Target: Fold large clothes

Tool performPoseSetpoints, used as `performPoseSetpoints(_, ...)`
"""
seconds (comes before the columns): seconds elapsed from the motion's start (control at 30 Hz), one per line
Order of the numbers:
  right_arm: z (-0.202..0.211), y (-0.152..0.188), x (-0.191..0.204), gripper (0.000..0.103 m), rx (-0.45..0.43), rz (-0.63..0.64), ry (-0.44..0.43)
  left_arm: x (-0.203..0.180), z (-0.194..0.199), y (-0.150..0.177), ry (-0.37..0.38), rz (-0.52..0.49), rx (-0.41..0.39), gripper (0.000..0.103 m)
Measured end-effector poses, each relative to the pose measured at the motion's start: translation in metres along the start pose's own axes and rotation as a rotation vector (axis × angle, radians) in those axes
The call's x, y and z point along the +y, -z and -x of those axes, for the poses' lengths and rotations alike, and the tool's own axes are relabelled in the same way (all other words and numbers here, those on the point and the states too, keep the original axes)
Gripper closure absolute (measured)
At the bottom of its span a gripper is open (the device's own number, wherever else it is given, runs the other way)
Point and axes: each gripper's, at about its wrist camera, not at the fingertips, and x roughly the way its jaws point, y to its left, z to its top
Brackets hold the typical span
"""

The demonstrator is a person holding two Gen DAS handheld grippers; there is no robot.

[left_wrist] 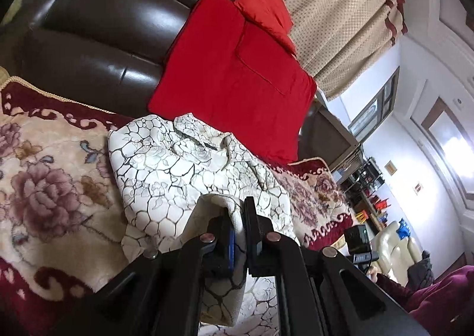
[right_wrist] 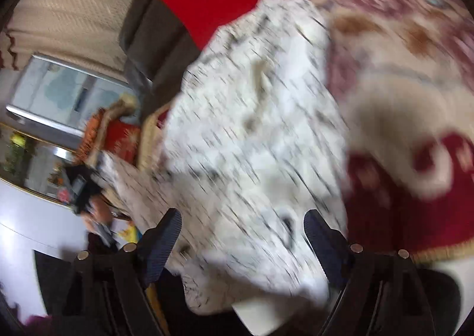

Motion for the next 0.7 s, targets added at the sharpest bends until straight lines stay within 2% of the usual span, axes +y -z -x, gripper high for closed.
performPoseSetpoints(0.13,-0.019,0.033,-0.029,0.015,0.065,0.01,0.155,-0.008,0.015,0.02,-0.009,0.005,-0.006,0.097)
performPoseSetpoints(0.23,-0.051,0.049,-0.049,0.015,0.124,0.03,0.198,-0.008,0.031,0.036,-0.022,0.037,-0.022,0.097)
performPoseSetpoints(0.37,-0.096,0.055,-0.056,0.015,0.195,0.069,0.193,-0.01,0.052,0.054,-0.071,0.065,-0.027,0.097)
performPoseSetpoints(0.43,-0.105,0.054,-0.048,0.015,0.159,0.115,0.168,-0.012,0.06,0.061,-0.093,0.07,-0.025,0.097)
performPoseSetpoints(0.5,-0.105,0.053,-0.039,0.015,0.135,0.144,0.108,-0.013,0.066,0.069,-0.11,0.078,-0.026,0.097)
performPoseSetpoints(0.6,-0.118,0.055,-0.026,0.018,0.163,0.152,0.065,-0.013,0.071,0.078,-0.117,0.094,-0.037,0.097)
performPoseSetpoints(0.63,-0.126,0.057,-0.024,0.023,0.187,0.154,0.068,-0.013,0.072,0.081,-0.117,0.103,-0.04,0.097)
performPoseSetpoints(0.67,-0.134,0.059,-0.022,0.044,0.21,0.167,0.081,-0.013,0.073,0.082,-0.117,0.108,-0.041,0.097)
performPoseSetpoints(0.7,-0.141,0.062,-0.019,0.08,0.23,0.184,0.103,-0.013,0.073,0.084,-0.118,0.112,-0.038,0.097)
